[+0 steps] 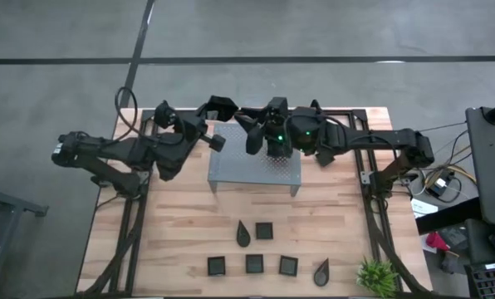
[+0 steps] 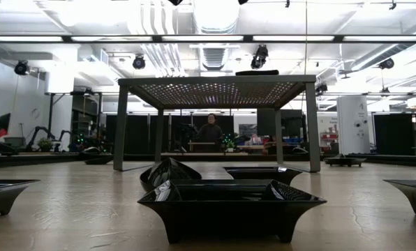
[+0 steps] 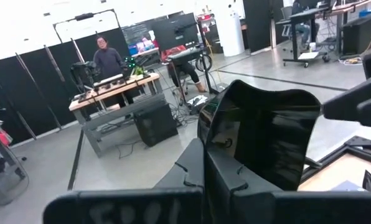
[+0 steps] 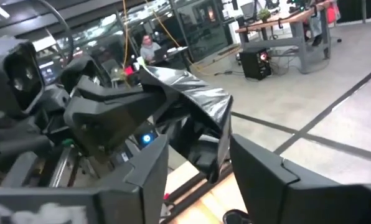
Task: Pick & Place Mini shaped plates
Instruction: Stack the black distorted square plate on top of the other black distorted square plates on the shelf, then put the black square plate on the shelf
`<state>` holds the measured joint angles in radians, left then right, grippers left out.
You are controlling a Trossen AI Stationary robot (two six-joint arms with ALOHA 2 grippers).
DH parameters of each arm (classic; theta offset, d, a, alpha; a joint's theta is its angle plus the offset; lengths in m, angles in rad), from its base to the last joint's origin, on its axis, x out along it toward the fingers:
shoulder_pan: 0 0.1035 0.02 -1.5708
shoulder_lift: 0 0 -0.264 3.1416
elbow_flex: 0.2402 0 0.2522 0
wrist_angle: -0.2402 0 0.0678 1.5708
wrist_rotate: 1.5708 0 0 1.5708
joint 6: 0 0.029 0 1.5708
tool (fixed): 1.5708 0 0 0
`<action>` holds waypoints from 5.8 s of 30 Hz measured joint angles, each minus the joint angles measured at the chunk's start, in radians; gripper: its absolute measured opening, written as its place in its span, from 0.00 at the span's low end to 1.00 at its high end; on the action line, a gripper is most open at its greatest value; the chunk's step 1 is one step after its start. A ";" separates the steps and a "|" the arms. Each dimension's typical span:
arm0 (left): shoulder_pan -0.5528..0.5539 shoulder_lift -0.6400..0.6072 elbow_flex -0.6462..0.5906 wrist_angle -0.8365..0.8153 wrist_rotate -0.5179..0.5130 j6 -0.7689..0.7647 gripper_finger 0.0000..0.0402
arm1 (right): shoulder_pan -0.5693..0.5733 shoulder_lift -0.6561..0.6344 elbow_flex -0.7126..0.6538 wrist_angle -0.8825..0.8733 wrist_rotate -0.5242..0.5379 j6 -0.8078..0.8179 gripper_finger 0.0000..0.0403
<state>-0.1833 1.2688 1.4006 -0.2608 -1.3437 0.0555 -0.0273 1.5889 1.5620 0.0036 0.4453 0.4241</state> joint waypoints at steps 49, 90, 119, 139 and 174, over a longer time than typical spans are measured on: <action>-0.016 -0.041 0.000 0.191 0.342 0.091 0.27 | -0.080 -0.003 0.051 -0.050 0.018 0.075 0.02; -0.035 -0.097 0.000 0.111 0.404 0.059 0.54 | -0.438 -0.025 0.114 -1.159 -0.828 0.546 0.02; -0.035 -0.105 0.000 0.066 0.404 0.046 0.54 | -0.472 -0.017 -0.092 -1.070 -0.835 0.695 0.02; -0.035 -0.112 0.000 -0.031 0.409 -0.032 0.54 | -0.469 -0.084 -0.095 -1.043 -0.802 0.625 0.42; -0.125 -0.106 -0.276 -0.529 1.390 -0.855 0.54 | -0.239 -0.338 -0.094 -0.882 -0.588 0.432 0.41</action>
<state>-0.3079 1.1628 1.1241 -0.7894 0.0462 -0.7990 -0.2665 1.2510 1.4681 -0.8781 -0.1424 0.8564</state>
